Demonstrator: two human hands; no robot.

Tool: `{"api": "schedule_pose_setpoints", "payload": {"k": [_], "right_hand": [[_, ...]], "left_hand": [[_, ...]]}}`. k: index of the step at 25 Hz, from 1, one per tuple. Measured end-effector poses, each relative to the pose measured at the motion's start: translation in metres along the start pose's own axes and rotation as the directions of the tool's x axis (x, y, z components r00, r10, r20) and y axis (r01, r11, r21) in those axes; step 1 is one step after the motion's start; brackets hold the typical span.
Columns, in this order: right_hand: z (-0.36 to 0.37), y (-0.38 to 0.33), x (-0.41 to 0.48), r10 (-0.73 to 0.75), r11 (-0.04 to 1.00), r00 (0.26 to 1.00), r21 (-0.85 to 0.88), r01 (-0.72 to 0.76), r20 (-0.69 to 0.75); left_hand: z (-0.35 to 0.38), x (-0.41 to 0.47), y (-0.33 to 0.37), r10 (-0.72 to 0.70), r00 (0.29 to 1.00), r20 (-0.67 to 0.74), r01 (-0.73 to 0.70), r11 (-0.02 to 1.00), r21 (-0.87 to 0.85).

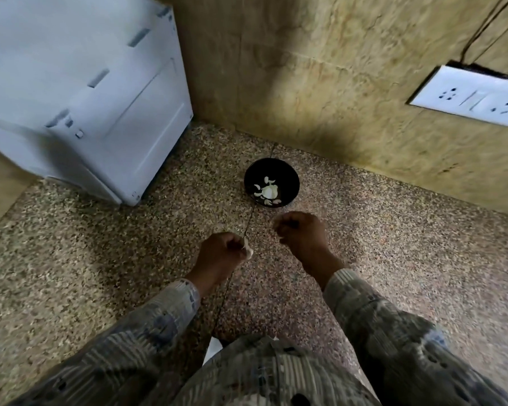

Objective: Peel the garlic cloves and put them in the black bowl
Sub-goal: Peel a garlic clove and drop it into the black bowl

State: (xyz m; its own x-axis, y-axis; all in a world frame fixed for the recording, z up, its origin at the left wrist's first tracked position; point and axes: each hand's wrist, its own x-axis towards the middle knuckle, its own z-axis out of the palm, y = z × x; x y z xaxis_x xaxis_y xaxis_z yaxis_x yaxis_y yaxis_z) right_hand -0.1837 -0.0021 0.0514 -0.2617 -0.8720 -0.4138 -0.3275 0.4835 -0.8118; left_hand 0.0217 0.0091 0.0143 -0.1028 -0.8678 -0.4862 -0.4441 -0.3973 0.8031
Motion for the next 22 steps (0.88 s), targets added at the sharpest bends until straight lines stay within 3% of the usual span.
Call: {"api": "schedule_pose_setpoints", "payload": {"k": [2,4,8,12,17,20,22], "right_hand": [[0.004,0.006,-0.020,0.038,0.996,0.984,0.077,-0.052,0.172],[0.009,0.011,-0.035,0.031,0.992,0.976,0.114,-0.057,0.216],[0.008,0.015,-0.048,0.024,0.985,0.992,0.165,-0.044,0.123],[0.003,0.021,-0.052,-0.015,0.999,0.999,0.052,0.013,0.032],[0.004,0.023,-0.056,-0.008,0.997,0.999,0.082,0.011,-0.033],[0.010,0.023,-0.062,0.047,0.981,0.995,0.193,-0.030,-0.084],[0.014,0.027,-0.063,0.054,0.983,0.990,0.179,-0.030,-0.130]], "left_hand": [[0.003,-0.002,0.007,0.020,0.999,0.041,-0.011,0.980,-0.200],[0.007,-0.008,0.014,0.051,0.998,0.037,-0.040,0.964,-0.263],[0.017,-0.013,0.015,0.036,0.998,0.044,-0.019,0.941,-0.338],[0.024,-0.021,0.023,-0.001,0.997,0.077,0.038,0.881,-0.472],[0.030,-0.023,0.025,0.089,0.993,0.072,-0.055,0.924,-0.379],[0.035,-0.017,0.025,0.051,0.996,0.073,-0.020,0.924,-0.381],[0.038,-0.018,0.026,0.007,0.997,0.082,0.027,0.914,-0.405]]}}
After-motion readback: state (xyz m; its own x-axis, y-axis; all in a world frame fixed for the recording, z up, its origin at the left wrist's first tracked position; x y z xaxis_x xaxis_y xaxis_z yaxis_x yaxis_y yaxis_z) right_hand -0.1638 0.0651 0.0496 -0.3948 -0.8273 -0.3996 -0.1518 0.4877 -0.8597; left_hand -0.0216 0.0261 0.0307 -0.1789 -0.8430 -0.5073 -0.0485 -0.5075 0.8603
